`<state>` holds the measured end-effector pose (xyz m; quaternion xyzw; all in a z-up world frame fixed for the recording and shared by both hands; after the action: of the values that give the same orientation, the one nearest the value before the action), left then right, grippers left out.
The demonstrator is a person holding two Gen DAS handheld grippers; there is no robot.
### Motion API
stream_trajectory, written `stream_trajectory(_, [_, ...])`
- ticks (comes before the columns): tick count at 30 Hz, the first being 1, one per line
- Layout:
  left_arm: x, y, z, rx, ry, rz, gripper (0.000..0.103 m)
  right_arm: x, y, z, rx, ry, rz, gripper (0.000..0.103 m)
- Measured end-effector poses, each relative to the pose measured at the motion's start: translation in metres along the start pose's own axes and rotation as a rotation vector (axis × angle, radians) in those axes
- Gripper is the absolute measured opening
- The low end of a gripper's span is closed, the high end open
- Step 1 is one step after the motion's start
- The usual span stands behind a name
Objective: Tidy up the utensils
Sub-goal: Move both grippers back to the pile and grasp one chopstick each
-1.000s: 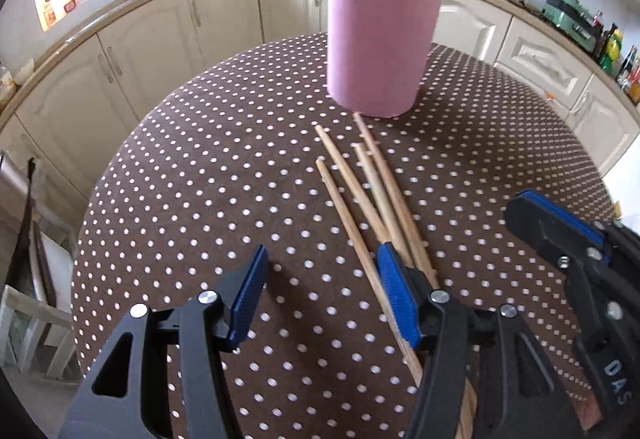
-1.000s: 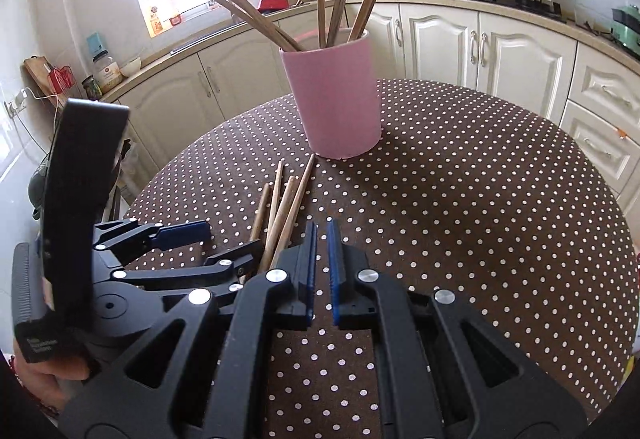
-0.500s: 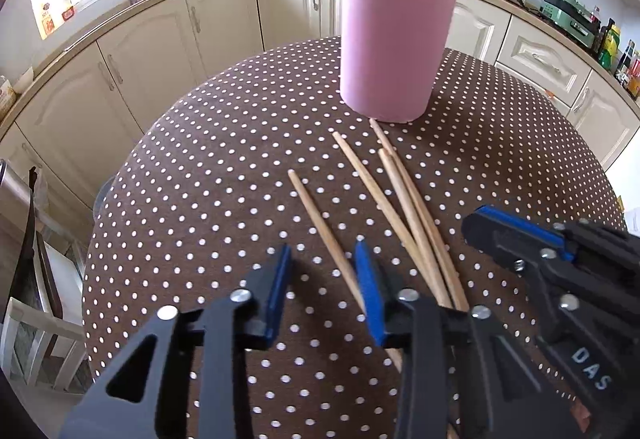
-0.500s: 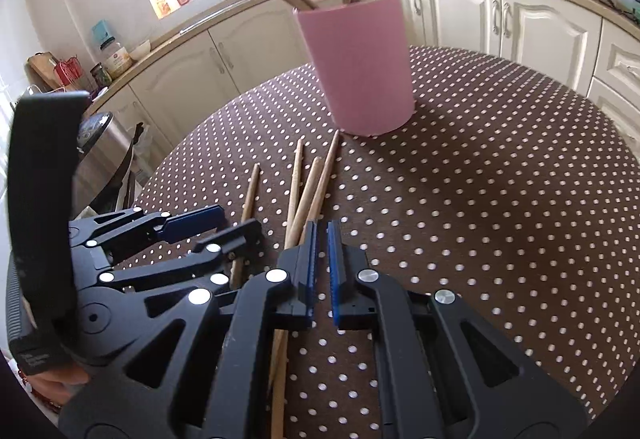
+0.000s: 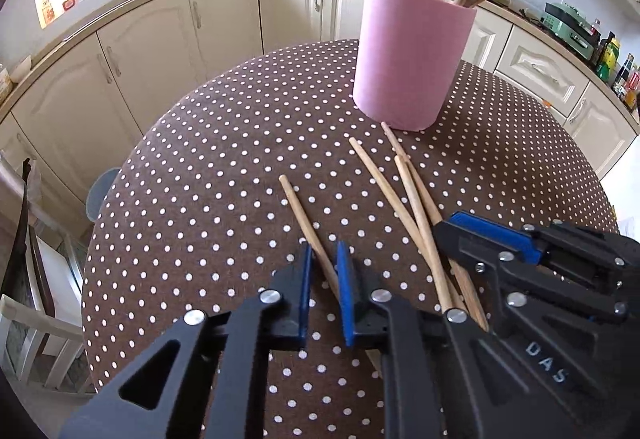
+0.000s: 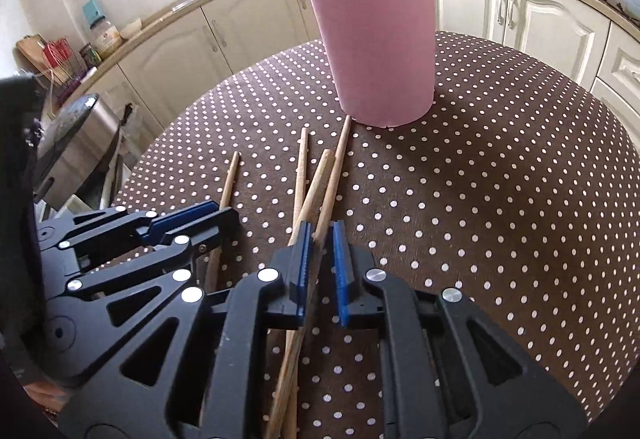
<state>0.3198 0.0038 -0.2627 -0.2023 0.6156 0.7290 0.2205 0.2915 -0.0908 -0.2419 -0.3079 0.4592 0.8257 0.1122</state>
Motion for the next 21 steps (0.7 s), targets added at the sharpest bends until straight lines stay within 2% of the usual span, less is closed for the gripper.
stream_trajectory(14, [-0.02,-0.01,0.003,0.023,0.027,0.011,0.007,-0.029,-0.03,0.008,0.041,0.032,0.118,0.01])
stream_trajectory(18, [-0.025,-0.004,0.011,0.052,0.056,0.009,0.006,-0.029,-0.024,0.007,0.027,0.027,0.098,0.006])
stream_trajectory(21, [-0.031,0.009,0.02,0.05,0.066,-0.024,0.006,-0.032,-0.009,0.007,0.019,0.025,0.054,0.006])
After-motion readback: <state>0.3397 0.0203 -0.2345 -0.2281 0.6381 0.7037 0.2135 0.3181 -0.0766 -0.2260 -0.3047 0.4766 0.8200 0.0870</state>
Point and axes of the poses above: each gripper's, at about its wrist camera, not at the fingertips, and y roughly against the way its jaws point, z to its left, x to its underside, the point moved 6 cm from there along -y, roughly the way its jaws point, and after that the axes turned 13 degrees about -x, right-handed, at the moved point
